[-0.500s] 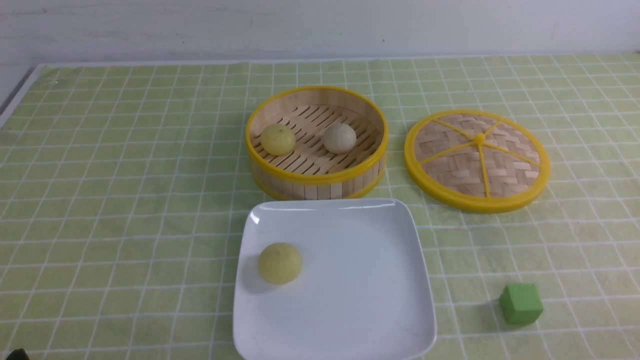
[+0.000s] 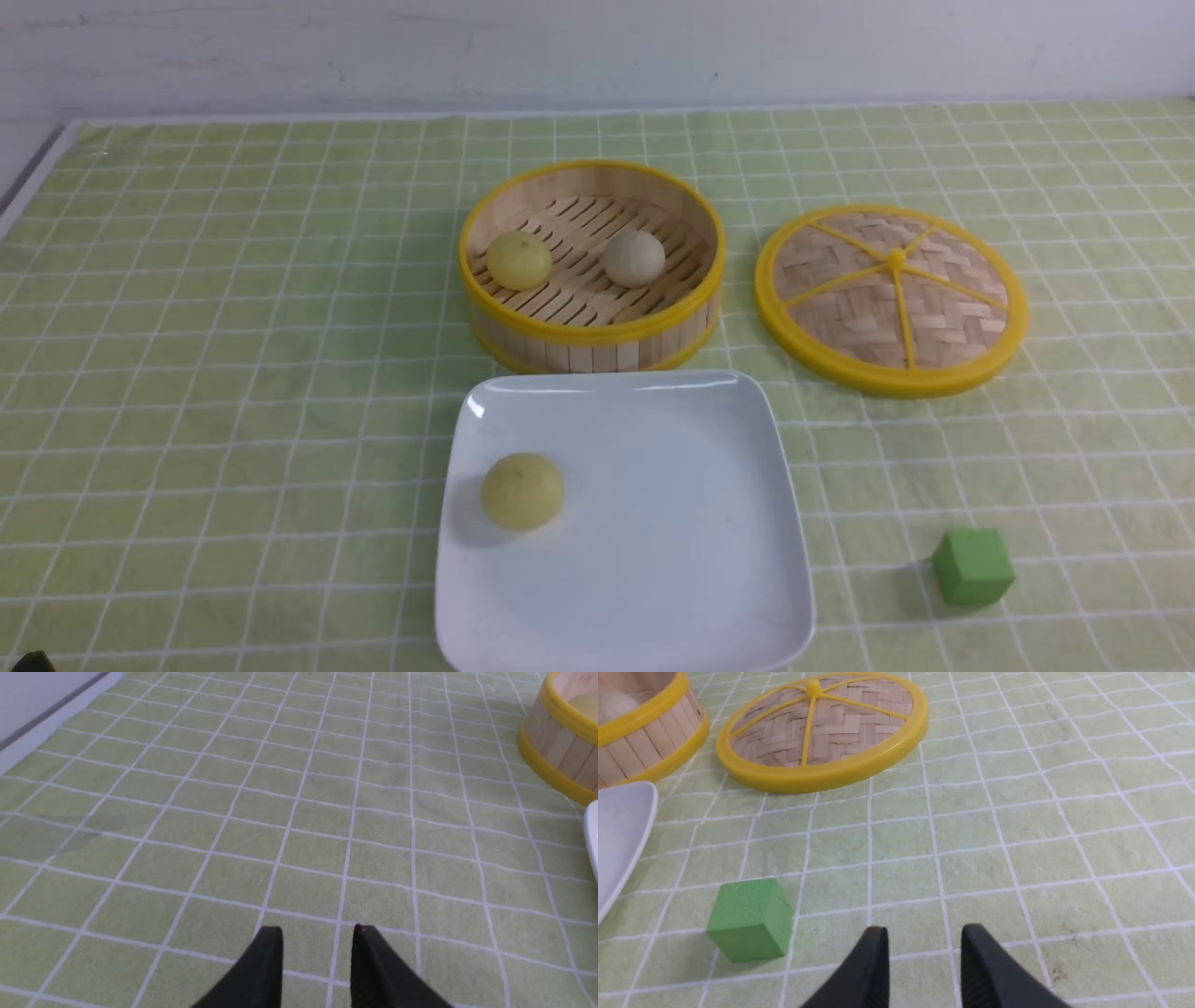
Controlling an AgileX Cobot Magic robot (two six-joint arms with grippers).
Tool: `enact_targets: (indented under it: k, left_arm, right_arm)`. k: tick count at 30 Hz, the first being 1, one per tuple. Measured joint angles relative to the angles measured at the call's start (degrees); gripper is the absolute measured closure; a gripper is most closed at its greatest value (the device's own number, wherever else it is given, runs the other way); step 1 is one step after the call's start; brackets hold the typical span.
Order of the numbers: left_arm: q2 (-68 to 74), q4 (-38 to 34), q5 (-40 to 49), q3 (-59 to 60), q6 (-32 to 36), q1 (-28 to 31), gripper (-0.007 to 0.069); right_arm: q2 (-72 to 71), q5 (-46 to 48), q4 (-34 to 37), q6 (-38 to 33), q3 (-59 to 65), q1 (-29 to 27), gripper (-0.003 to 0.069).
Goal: Put the steamed buns into the plate on the green tablecloth.
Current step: 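Reach toward a bun in the bamboo steamer with the right gripper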
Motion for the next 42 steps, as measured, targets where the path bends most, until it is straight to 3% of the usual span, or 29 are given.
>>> enact_targets:
  k: [31,34,36,37,38,42]
  left_arm:
    - [0.00,-0.21,0.00,0.00,-0.23,0.00,0.0384]
    - [0.00,-6.76,-0.11,0.00,-5.55,0.00,0.0384]
    - [0.00,-20.15,-0.16,0.00,-14.96,0.00,0.0384]
    - [0.00,-21.22,-0.16,0.00,-16.64,0.00,0.0384]
    - [0.00,-29.16,0.05,0.00,-22.99,0.00,0.0384]
    - [0.00,-41.18,0.54,0.08,-32.91,0.00,0.0384]
  right_arm:
    - [0.00,-0.77,-1.18,0.00,0.06,0.00,0.0419]
    - [0.00,-4.44,2.03,4.78,0.34,0.00,0.0419]
    - [0.00,-8.30,10.40,13.82,0.34,0.00,0.0419]
    - [0.00,-8.64,11.64,15.19,0.34,0.00,0.0419]
    - [0.00,-9.27,15.24,19.36,0.34,0.00,0.0419]
    - [0.00,-10.02,19.87,26.12,0.34,0.00,0.0419]
